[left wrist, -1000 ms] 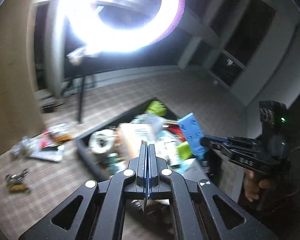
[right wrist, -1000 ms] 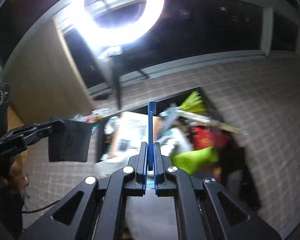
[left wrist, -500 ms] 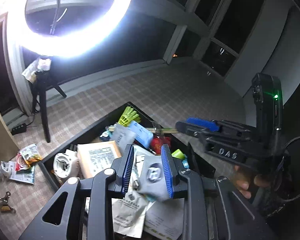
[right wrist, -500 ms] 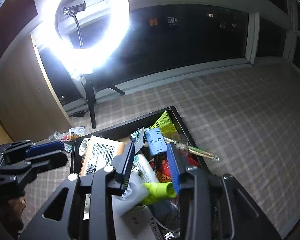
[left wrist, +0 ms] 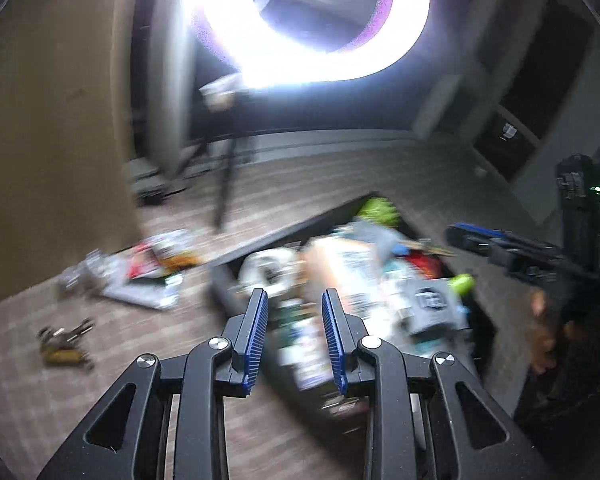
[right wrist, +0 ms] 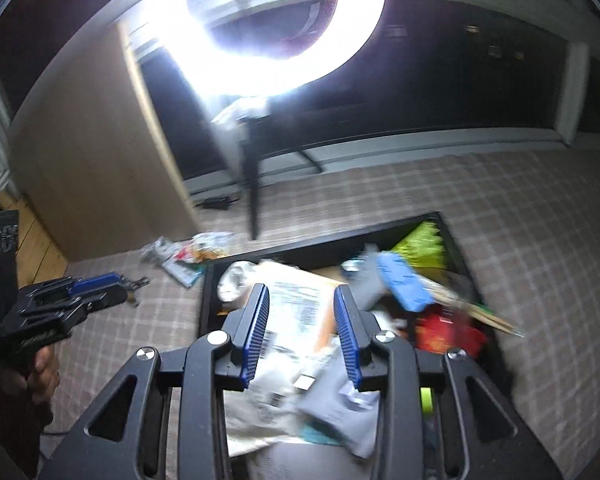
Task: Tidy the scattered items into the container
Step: 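Move left tool toward white plastic bag while right tool approaches Coffee-mate sachet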
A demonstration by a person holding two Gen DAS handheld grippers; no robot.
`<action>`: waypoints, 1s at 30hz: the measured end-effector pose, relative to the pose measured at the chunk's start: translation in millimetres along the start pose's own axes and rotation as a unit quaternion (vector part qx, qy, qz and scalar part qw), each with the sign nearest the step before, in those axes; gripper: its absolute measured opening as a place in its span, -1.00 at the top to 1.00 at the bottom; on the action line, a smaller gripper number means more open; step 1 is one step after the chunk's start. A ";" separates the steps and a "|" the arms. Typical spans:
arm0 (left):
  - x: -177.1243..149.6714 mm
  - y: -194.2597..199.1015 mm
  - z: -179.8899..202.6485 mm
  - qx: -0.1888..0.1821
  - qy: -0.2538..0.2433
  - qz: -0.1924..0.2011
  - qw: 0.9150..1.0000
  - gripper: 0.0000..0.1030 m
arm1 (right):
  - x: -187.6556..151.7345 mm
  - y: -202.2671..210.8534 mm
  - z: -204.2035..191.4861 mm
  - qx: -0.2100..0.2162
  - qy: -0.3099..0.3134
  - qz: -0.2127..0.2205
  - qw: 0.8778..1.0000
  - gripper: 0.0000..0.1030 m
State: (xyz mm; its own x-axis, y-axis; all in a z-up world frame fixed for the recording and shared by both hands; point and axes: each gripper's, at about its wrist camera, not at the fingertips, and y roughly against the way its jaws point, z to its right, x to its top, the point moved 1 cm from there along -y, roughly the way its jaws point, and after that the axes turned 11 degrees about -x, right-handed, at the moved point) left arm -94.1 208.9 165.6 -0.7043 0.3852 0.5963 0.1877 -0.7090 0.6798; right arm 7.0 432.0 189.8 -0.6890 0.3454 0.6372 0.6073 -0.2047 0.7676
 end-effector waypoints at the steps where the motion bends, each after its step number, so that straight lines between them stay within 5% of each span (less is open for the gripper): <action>1: -2.6 4.9 -15.8 0.012 0.008 0.000 1.000 0.49 | 1.3 -3.5 -7.9 0.005 0.007 -0.003 1.000 0.36; 6: -11.7 24.7 -92.6 0.073 0.043 0.003 0.996 0.49 | 14.3 -32.4 -75.9 0.038 0.064 -0.013 0.997 0.36; 17: 2.3 2.5 -181.4 0.098 0.062 -0.002 0.993 0.49 | 39.5 -148.5 -185.5 0.046 0.114 -0.095 0.988 0.36; 30: 7.6 -38.2 -226.1 0.105 0.083 -0.015 0.991 0.38 | 42.7 -216.2 -211.7 -0.011 0.150 -0.137 0.979 0.36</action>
State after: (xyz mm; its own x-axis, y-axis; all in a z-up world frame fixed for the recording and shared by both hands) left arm -261.4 105.3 47.6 -0.8119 0.2891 0.5071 0.2903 -0.5537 0.7805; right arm -237.5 297.2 65.6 -0.9122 0.1066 0.3957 0.3767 -0.1626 0.9120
